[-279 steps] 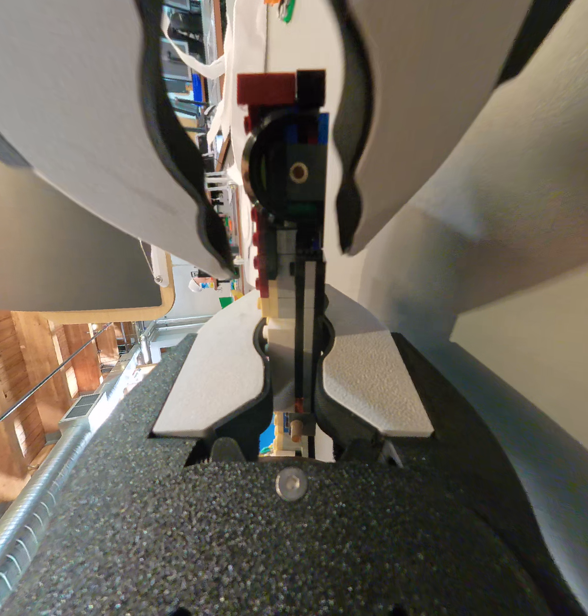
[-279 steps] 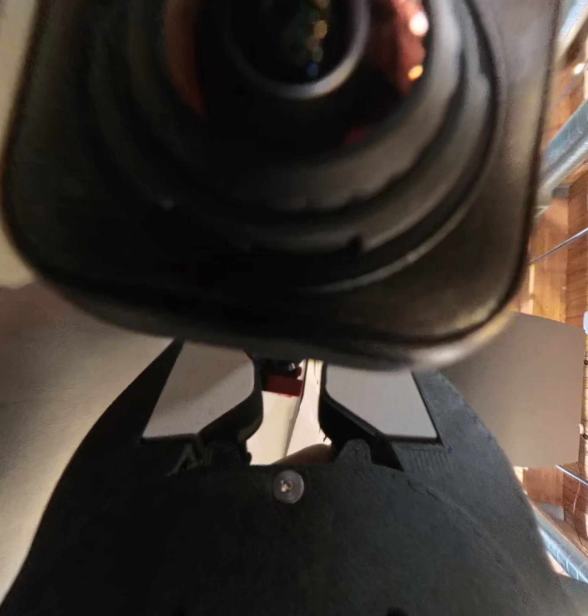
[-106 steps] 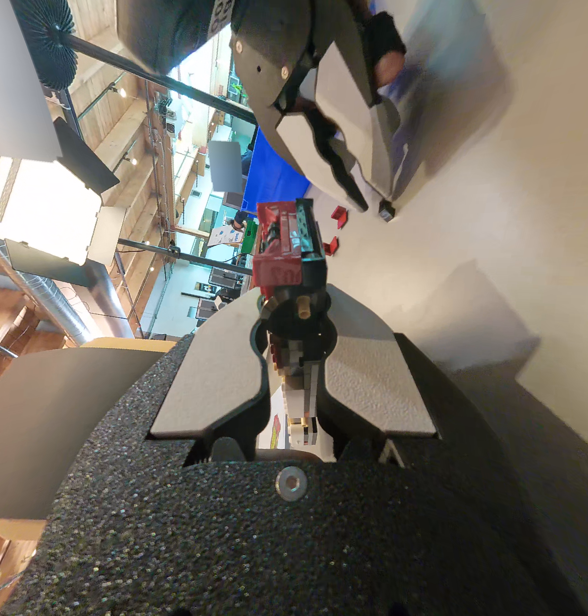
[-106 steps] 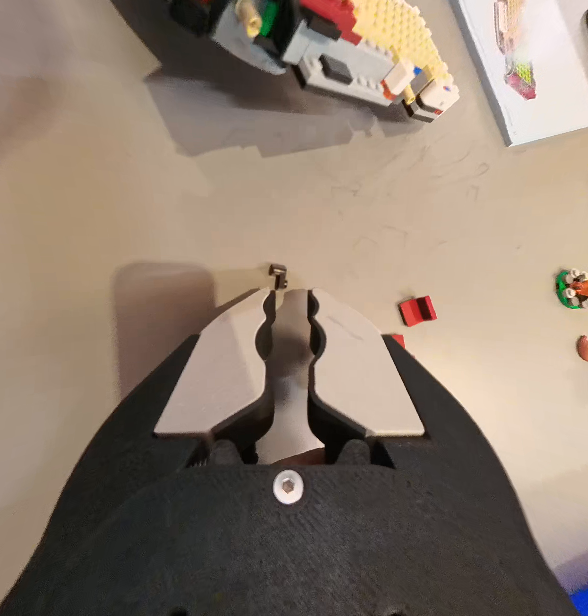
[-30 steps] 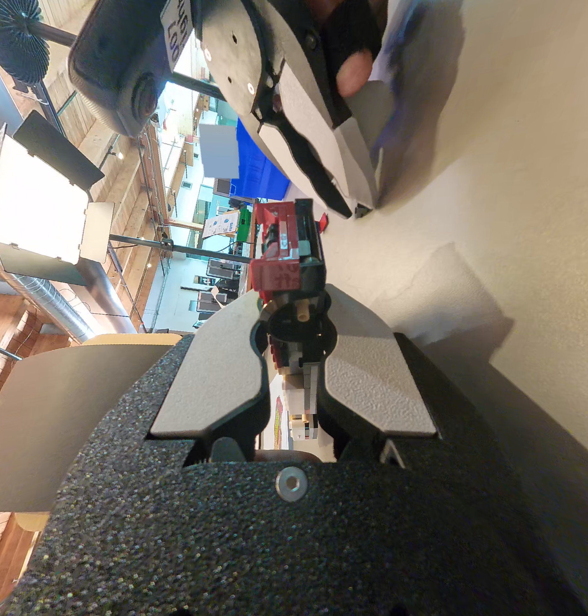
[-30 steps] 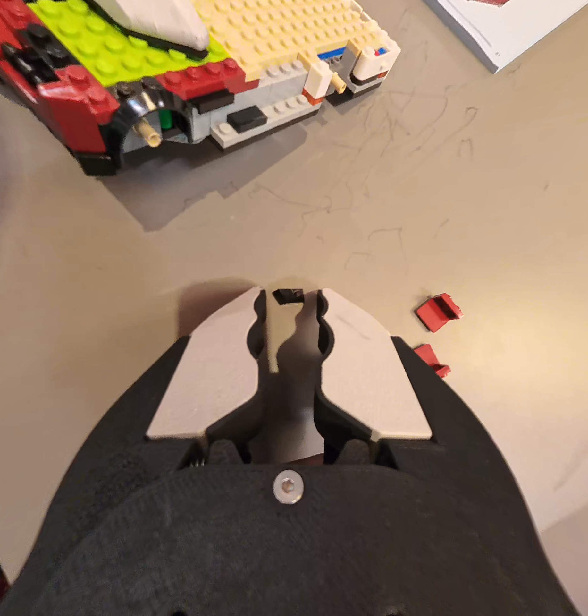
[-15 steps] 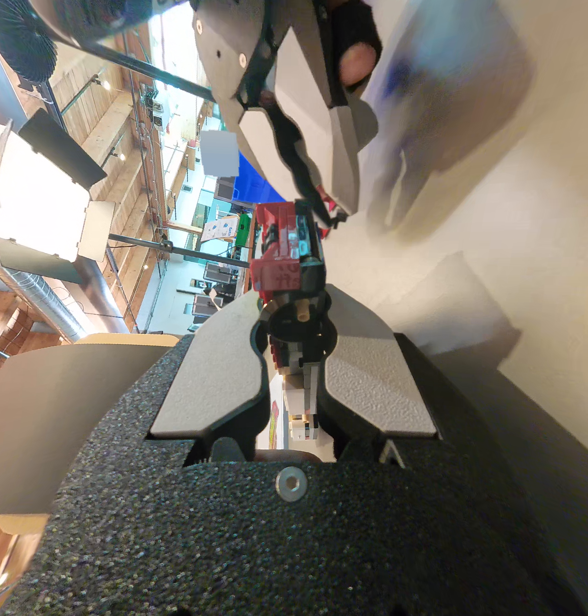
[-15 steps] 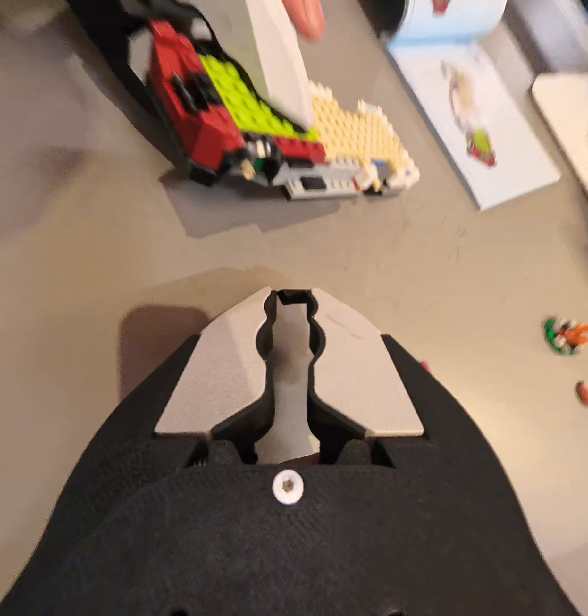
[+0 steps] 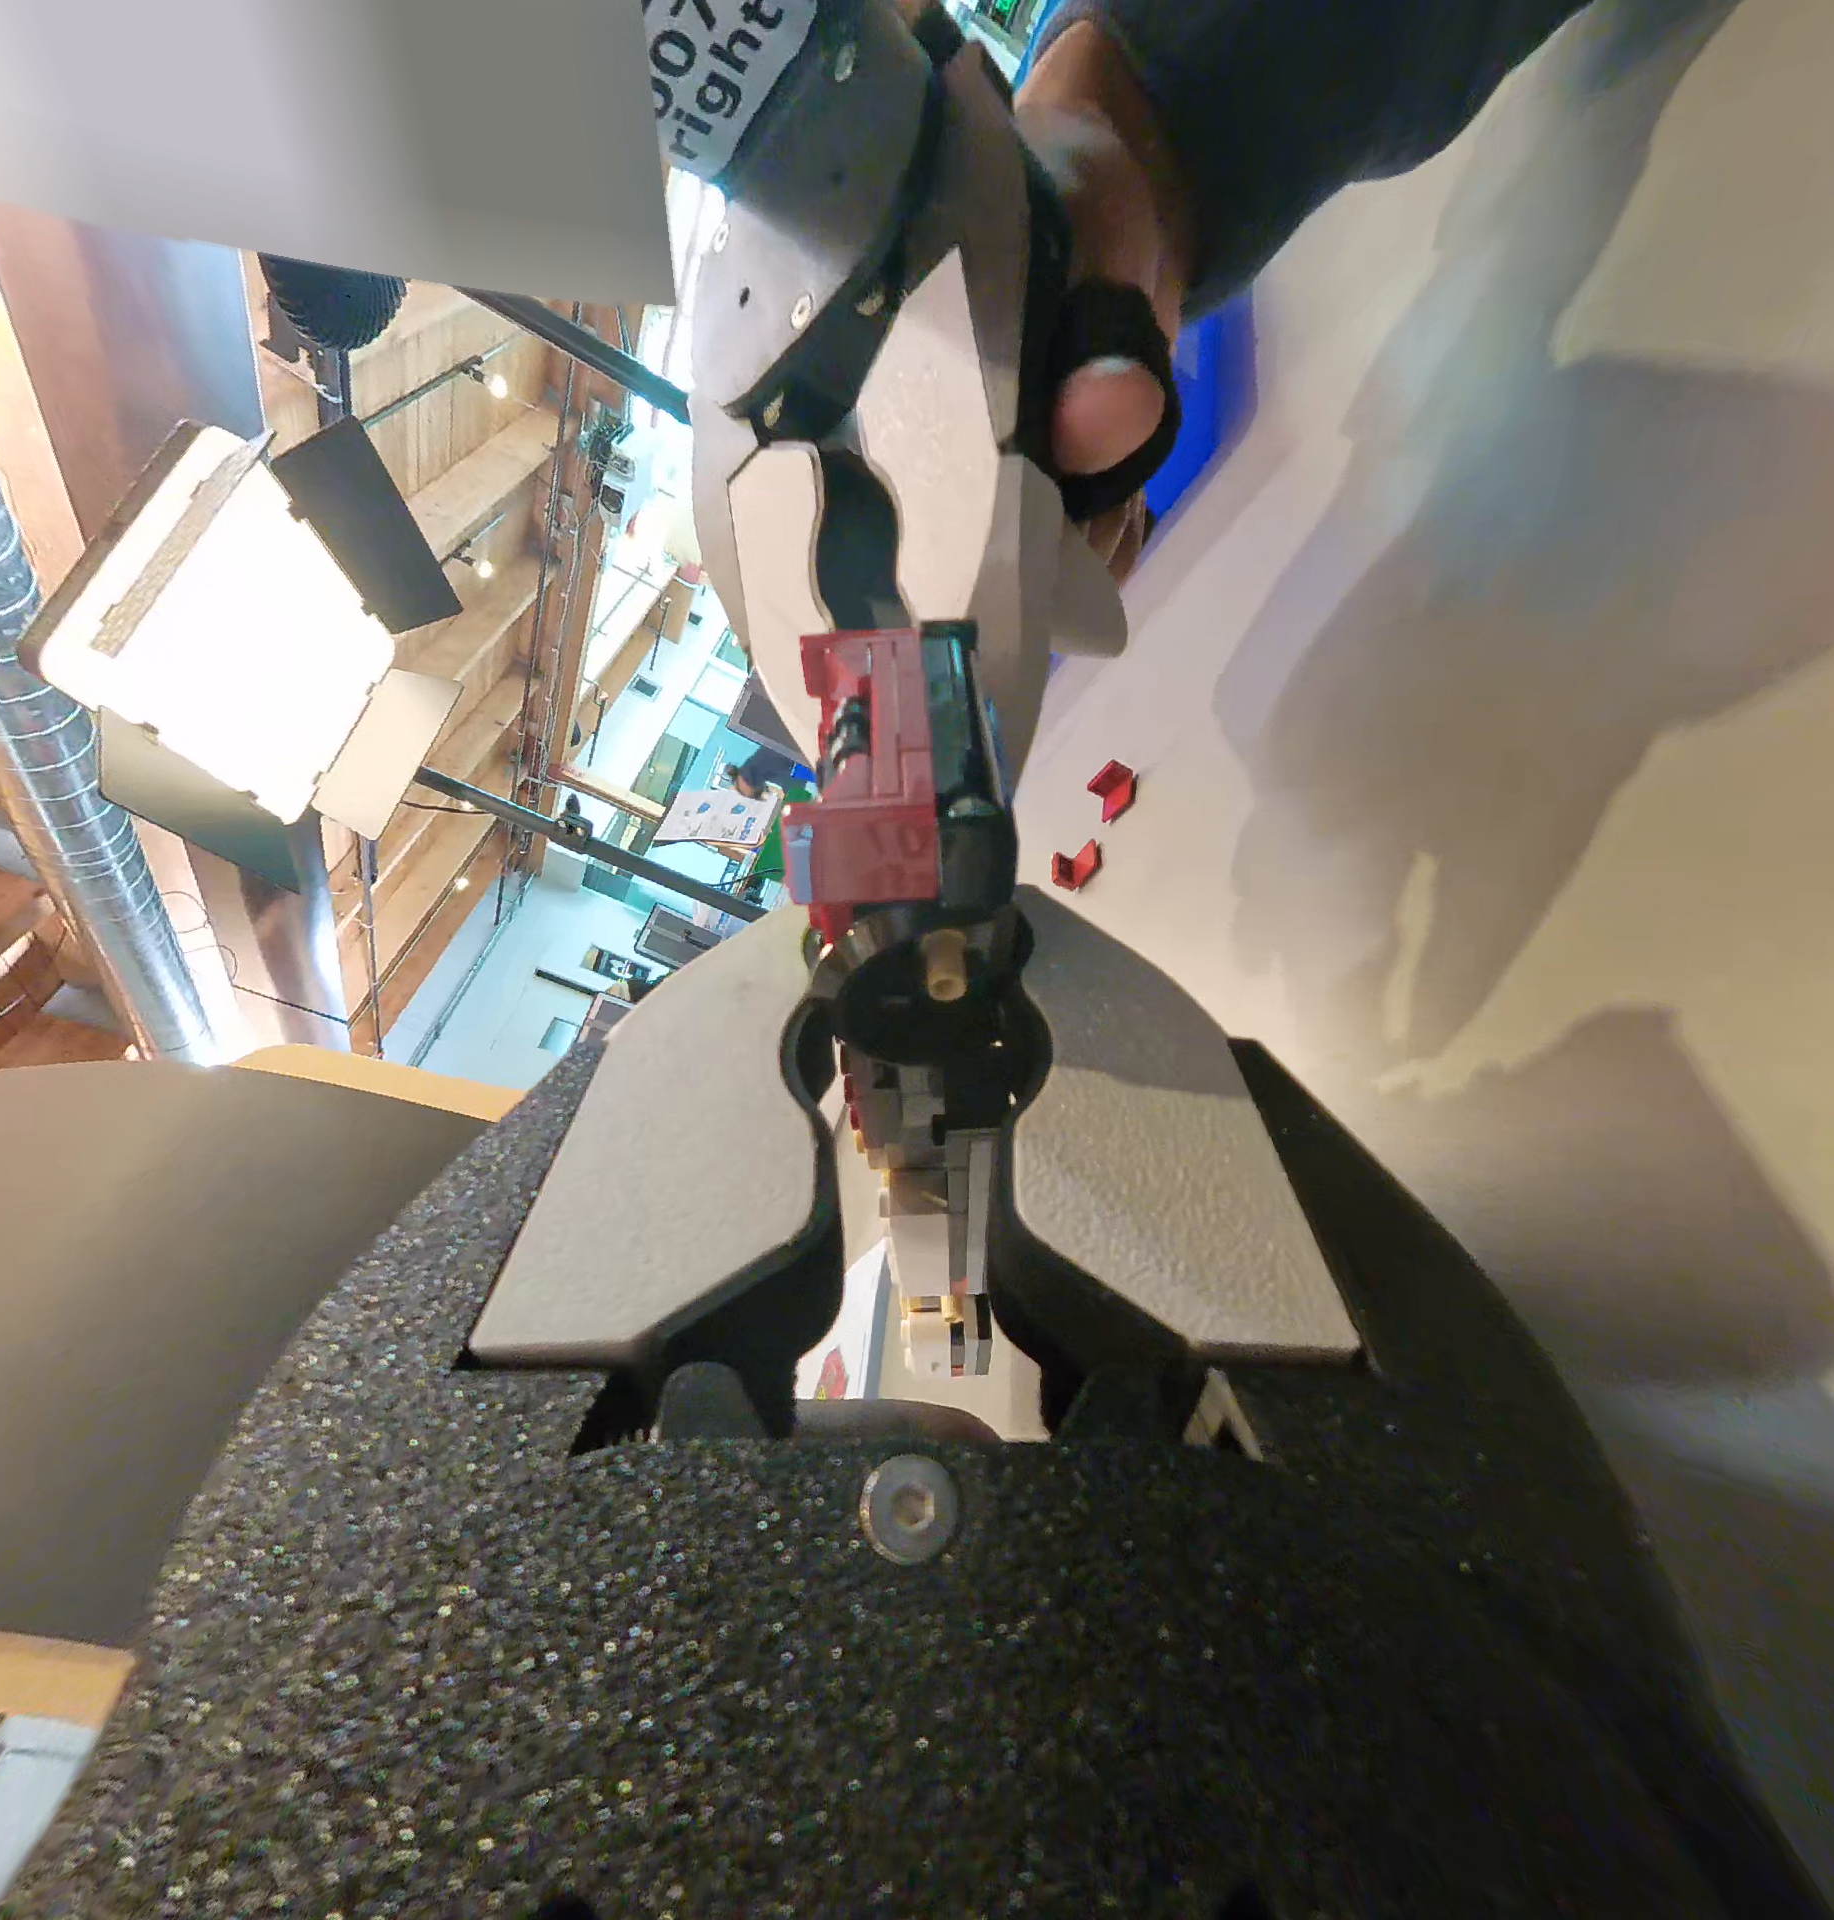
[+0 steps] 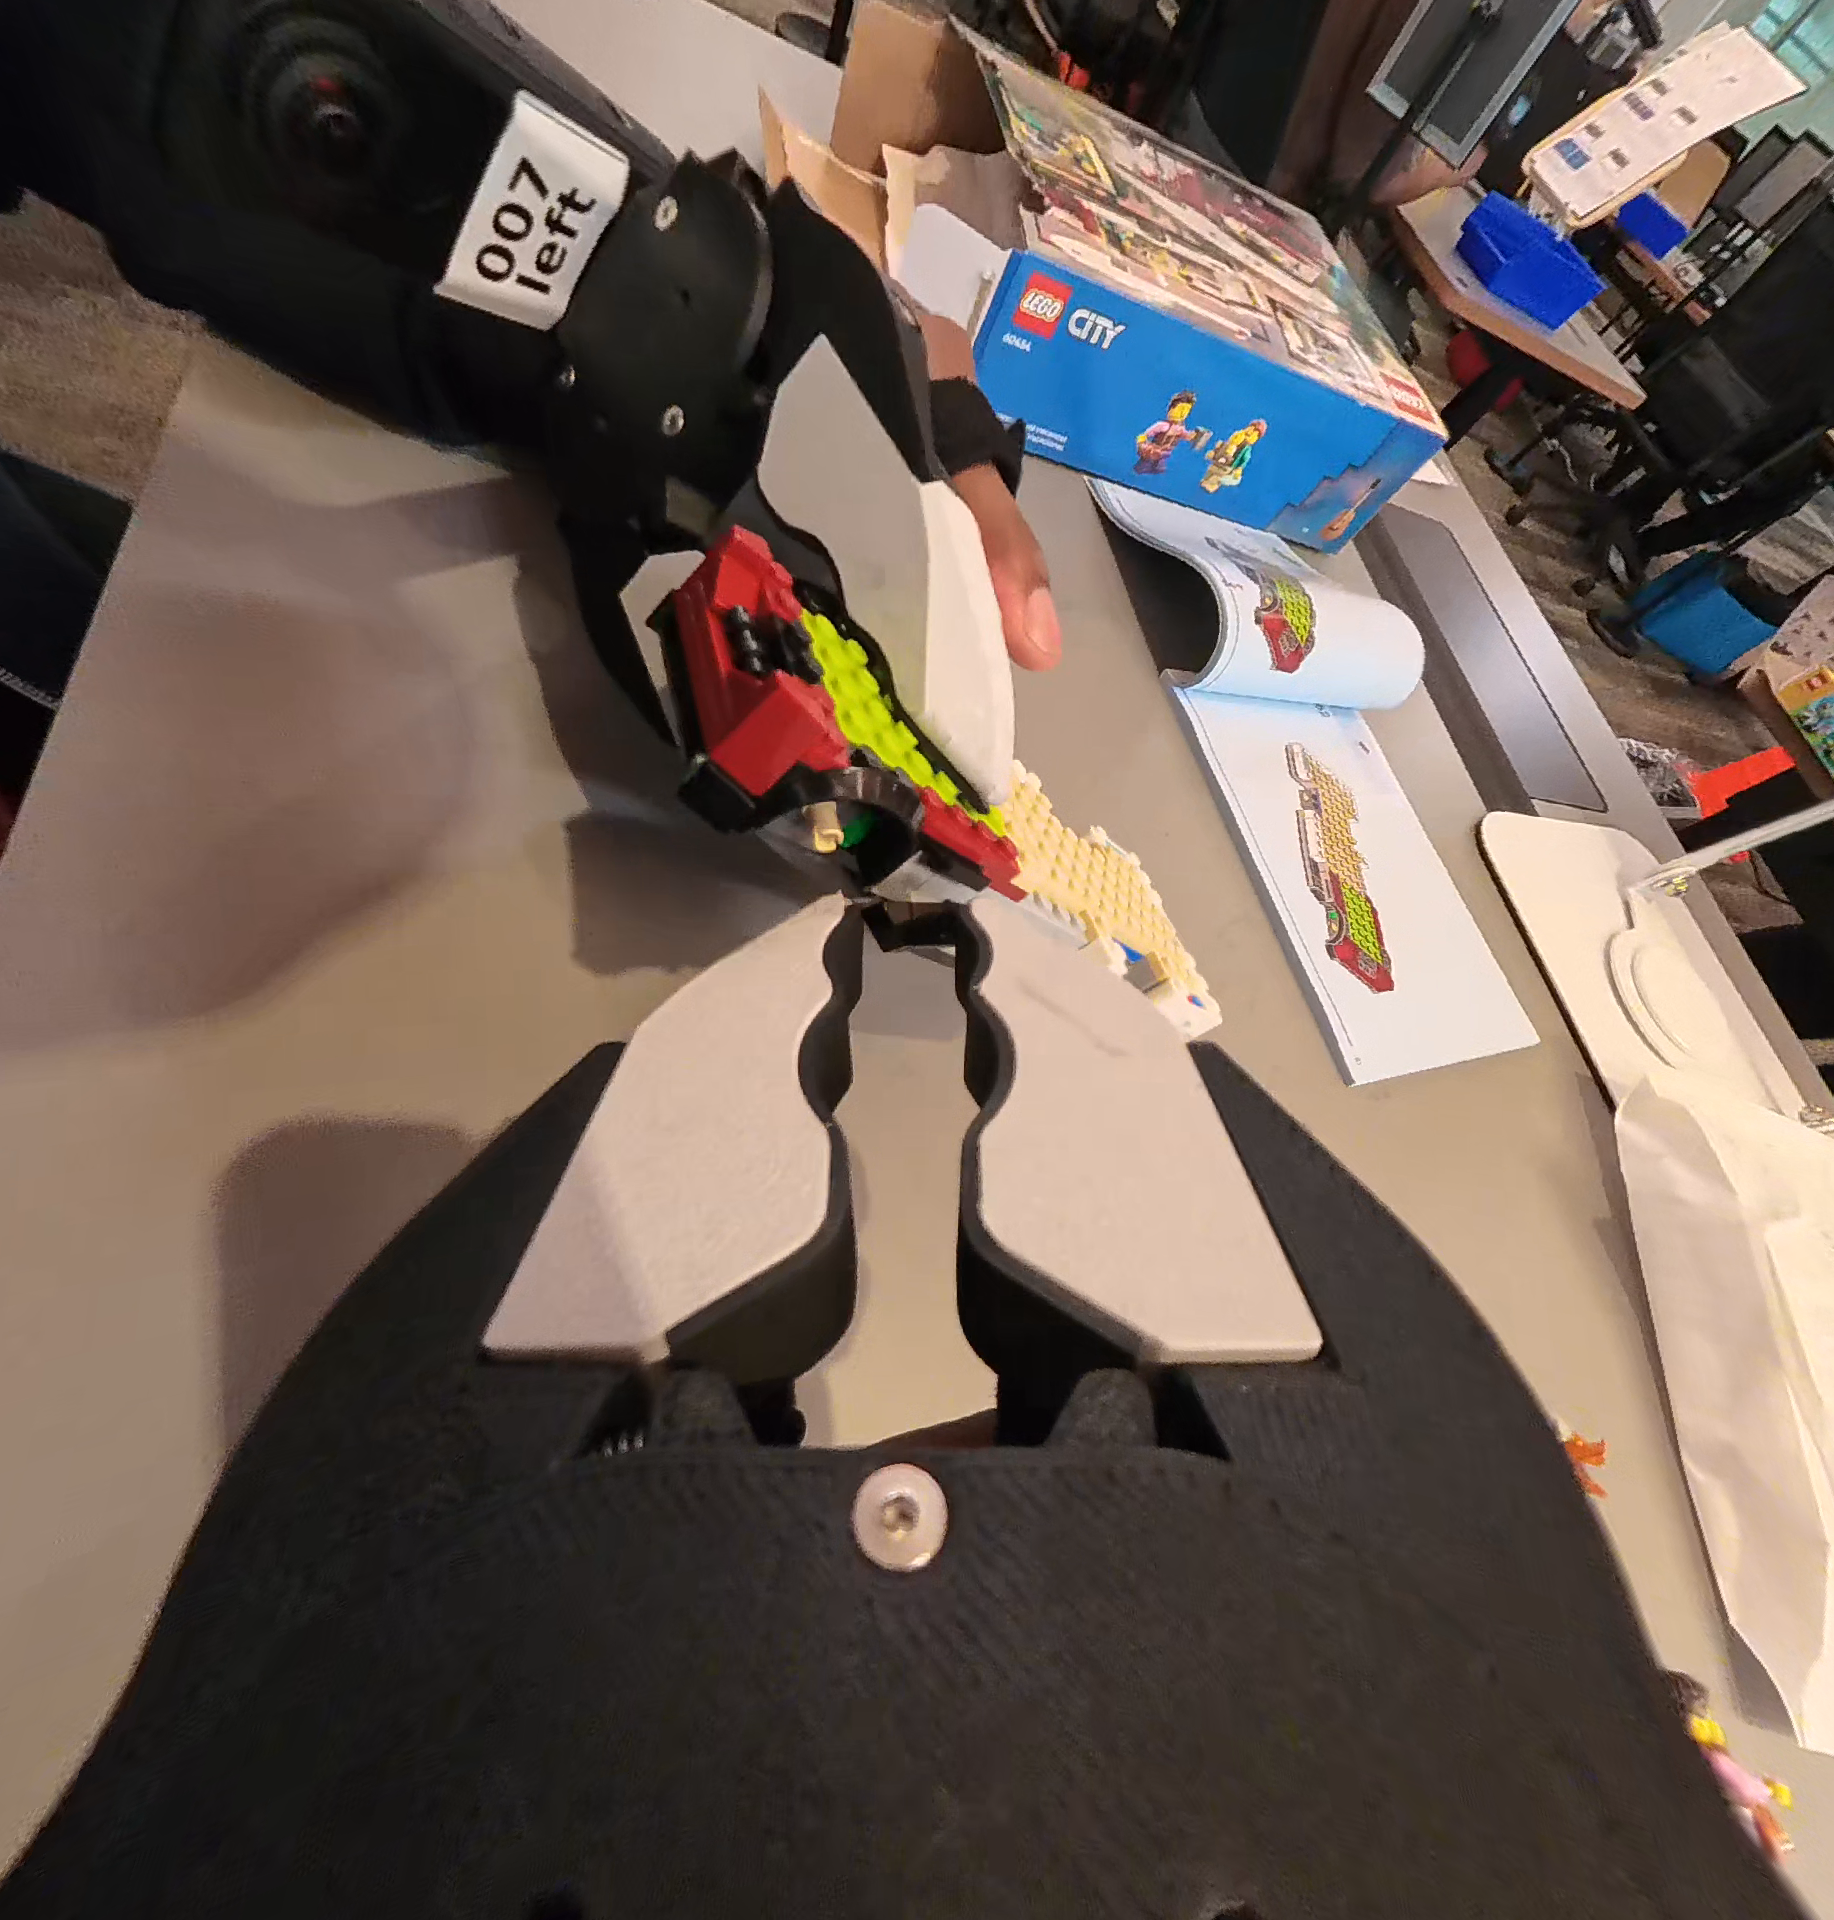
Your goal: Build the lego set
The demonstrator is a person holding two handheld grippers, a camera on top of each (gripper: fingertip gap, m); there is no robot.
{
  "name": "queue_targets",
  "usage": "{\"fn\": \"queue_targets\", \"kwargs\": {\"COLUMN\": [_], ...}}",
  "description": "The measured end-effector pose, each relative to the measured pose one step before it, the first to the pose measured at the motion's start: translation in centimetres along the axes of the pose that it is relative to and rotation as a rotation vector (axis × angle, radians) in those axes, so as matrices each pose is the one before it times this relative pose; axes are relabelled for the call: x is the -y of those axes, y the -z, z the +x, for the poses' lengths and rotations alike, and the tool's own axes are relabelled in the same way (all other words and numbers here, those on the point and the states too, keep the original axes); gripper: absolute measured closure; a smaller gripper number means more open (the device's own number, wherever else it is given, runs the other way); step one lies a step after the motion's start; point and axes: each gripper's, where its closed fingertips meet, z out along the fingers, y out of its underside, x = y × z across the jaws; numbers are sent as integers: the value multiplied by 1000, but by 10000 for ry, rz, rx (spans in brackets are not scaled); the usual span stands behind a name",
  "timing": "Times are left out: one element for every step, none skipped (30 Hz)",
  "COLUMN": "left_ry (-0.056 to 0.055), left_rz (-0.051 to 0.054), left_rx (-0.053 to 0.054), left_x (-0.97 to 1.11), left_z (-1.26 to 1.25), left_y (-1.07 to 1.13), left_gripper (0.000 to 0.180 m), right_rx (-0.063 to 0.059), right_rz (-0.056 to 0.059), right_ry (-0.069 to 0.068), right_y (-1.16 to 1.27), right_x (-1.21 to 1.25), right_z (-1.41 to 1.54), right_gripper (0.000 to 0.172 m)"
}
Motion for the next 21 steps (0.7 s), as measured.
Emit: {"fn": "queue_targets", "kwargs": {"left_ry": [41,36,38,29,50,58,61,48,29,27,45,44,45,50,51,35,17,5,-2,1,20], "left_rz": [39,23,14,19,32,25,36,19,3,12,28,31,37,49,67,50,19,-11,-19,-34,-12], "left_rx": [-28,17,14,16,10,21,13,16,0,4,9,9,4,4,-5,-5,-1,0,-3,-26,-16], "left_x": [63,24,-13,18,26,12,59,78,122,23,31,-6,40,86,117,108,84,37,-15,-63,-64], "left_z": [-7,-33,-8,-15,-32,-43,-82,-83,-27,-40,-43,14,-49,-29,0,21,3,1,-15,24,-20], "left_y": [41,52,10,11,19,5,7,17,15,28,31,43,28,30,34,-4,-8,-27,13,-11,51], "left_gripper": [153,153,153,153,152,152,152,152,153,153,153,153,152,152,152,152,152,152,152,152,152], "right_rx": [43,-3,11,-3,-17,-31,-22,-17,-16,-7,-6,-6,-11,-10,11,17,16,15,7,18,29], "right_rz": [-70,1,14,5,15,32,45,41,24,18,30,37,47,45,19,0,6,23,25,4,14], "right_ry": [36,20,7,17,45,49,28,5,-4,2,7,6,14,22,17,5,-5,-21,-30,-30,-27], "right_y": [-99,-64,-46,-49,-23,-25,-26,-28,-13,-8,1,8,21,5,-5,-23,-16,-23,-31,-26,-27], "right_x": [-22,63,84,69,73,72,86,59,19,18,34,51,57,53,11,-15,-20,-5,-33,-95,-69], "right_z": [-48,17,3,19,35,41,37,12,37,17,22,19,23,24,-7,-12,-6,19,18,11,-11], "right_gripper": [155,155,155,155,155,155,155,155,155,155,155,155,155,154,154,154,153,153,153,153,153]}}
